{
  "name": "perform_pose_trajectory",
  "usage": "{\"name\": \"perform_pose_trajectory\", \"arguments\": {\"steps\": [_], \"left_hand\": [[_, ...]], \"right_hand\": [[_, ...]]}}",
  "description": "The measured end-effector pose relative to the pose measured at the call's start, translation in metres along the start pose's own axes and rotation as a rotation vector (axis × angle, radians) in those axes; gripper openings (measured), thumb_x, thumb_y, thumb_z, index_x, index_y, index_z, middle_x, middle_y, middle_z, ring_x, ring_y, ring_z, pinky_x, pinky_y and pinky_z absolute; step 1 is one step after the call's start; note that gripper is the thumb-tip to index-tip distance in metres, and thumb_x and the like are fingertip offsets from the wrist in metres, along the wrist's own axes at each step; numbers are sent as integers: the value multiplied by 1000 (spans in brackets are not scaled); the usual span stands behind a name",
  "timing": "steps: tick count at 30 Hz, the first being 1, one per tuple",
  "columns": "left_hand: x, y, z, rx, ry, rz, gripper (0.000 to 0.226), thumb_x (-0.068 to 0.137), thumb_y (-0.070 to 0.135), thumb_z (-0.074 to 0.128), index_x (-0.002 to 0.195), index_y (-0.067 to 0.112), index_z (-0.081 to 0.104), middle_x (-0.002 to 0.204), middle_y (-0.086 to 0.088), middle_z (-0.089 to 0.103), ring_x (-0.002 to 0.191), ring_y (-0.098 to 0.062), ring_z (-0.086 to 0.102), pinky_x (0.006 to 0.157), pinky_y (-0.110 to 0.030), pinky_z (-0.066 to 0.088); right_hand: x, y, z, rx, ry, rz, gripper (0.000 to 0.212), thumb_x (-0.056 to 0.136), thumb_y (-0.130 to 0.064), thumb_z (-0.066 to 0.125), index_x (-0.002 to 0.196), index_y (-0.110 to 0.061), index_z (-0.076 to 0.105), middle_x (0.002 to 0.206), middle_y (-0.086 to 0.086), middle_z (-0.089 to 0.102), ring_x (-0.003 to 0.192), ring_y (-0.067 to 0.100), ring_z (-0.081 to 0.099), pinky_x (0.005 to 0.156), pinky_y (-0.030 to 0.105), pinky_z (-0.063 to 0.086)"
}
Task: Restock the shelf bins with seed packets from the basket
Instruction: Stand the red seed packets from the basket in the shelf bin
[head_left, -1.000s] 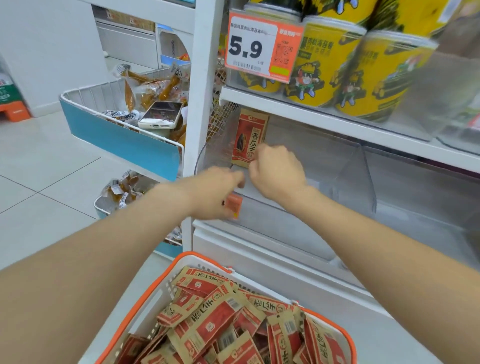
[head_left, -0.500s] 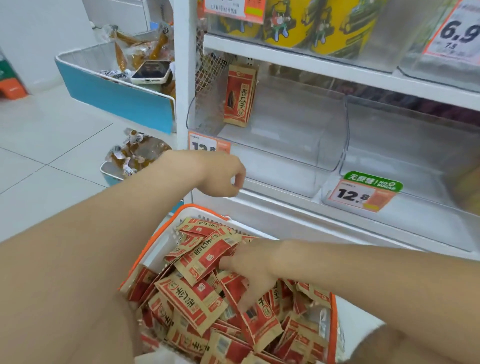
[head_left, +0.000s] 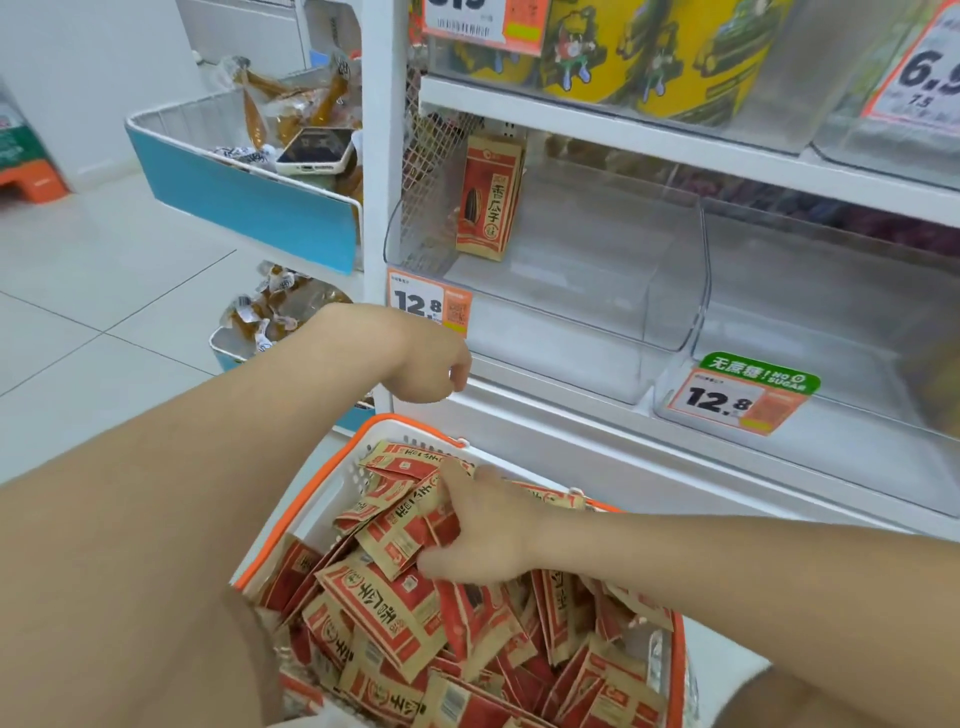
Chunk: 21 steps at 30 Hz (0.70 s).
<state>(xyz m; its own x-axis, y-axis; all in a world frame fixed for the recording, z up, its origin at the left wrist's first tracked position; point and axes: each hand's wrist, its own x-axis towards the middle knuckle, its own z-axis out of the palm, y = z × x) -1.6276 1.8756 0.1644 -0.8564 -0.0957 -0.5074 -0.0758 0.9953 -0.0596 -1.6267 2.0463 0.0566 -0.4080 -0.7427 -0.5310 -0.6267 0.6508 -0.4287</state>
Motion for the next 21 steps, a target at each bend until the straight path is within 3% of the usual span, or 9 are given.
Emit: {"name": "perform_pose_trajectory", "arguments": {"steps": [2,5,7,9,11,13,16,19,21], "left_hand": [[-1,-7,-5,-65,6,0,44,107,14,42,144,34,56,152,4,50,132,-21,53,104,-35,44],[0,-19,-11,-145,86,-14,50,100,2,45,138,30,58,127,1,61,91,-11,58,78,-28,48],[3,-28,-16,-227,182,-15,51,96,-2,44,136,27,59,127,-2,64,78,-8,56,68,-26,48],[4,-38,-21,-301,318,-55,52,95,-3,44,138,23,57,128,-7,64,92,-18,62,71,-27,52],[6,-48,-25,-344,450,-88,54,93,-1,45,139,23,54,127,-11,66,110,-30,64,89,-41,57],[8,-54,-28,-362,532,-106,53,90,0,46,134,27,55,120,-11,65,110,-35,64,92,-48,57],[11,-57,-31,-335,585,-122,43,92,4,47,123,31,61,111,-8,63,99,-36,64,84,-46,57],[17,-54,-31,-282,602,-105,25,95,7,47,105,23,62,96,-3,59,88,-33,60,74,-41,55],[21,-54,-32,-239,624,-109,15,96,10,48,92,20,58,90,-3,57,86,-32,57,72,-41,54]], "right_hand": [[4,-9,-16,210,101,-13,53,83,-58,59,124,-33,37,118,2,51,101,22,61,79,38,53],[13,-18,-54,578,352,-30,35,86,-44,50,119,-33,46,93,-3,59,81,19,59,71,36,46],[13,-27,-80,856,471,-43,45,75,-43,47,117,-29,55,80,0,59,74,26,60,73,50,55],[14,-32,-102,1130,488,-111,55,67,-42,48,113,-15,57,87,12,60,75,37,63,81,72,56],[13,-35,-126,1333,509,-201,45,71,-38,49,106,-10,57,94,19,61,84,40,62,92,76,51],[13,-35,-149,1478,543,-260,36,84,-36,48,106,-9,56,99,22,63,91,40,63,97,68,53],[23,-30,-182,1538,580,-251,32,103,-36,43,110,-8,55,103,25,62,93,38,64,85,48,59],[47,-19,-204,1504,696,-177,36,97,-38,63,115,-7,57,94,14,66,88,28,66,73,41,59],[63,-11,-211,1487,797,-94,58,87,-42,79,127,-9,53,100,9,70,87,22,71,63,35,58]]}}
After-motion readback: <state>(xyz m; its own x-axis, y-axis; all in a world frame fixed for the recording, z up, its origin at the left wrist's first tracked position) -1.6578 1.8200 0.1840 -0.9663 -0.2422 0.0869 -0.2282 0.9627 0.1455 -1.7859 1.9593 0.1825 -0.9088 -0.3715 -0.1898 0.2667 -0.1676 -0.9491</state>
